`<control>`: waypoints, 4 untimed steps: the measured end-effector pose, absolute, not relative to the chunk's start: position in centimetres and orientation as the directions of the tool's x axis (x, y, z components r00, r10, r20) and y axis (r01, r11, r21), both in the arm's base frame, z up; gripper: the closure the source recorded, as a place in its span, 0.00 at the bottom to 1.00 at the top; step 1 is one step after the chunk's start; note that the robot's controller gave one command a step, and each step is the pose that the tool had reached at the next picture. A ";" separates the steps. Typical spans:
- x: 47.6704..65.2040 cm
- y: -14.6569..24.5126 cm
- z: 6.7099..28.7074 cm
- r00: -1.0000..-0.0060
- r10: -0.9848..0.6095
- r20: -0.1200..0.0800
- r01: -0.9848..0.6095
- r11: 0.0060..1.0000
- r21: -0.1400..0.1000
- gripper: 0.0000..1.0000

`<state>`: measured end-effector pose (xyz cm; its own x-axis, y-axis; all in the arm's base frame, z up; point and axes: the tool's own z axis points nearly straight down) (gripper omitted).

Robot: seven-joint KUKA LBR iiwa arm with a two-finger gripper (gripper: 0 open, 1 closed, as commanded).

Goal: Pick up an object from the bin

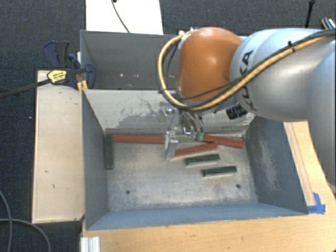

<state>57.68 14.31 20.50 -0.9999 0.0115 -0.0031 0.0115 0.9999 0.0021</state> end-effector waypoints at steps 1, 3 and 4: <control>59.2 10.0 6.7 -0.981 -0.195 0.003 -0.195 0.981 0.000 0.00; 54.4 3.8 7.1 -0.994 -0.113 -0.003 -0.113 0.994 0.001 1.00; 53.4 9.2 22.1 -0.972 -0.233 -0.011 -0.233 0.972 0.000 1.00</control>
Offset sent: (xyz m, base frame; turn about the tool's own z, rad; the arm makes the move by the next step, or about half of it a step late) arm 0.0155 -0.0416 -0.1350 -0.2096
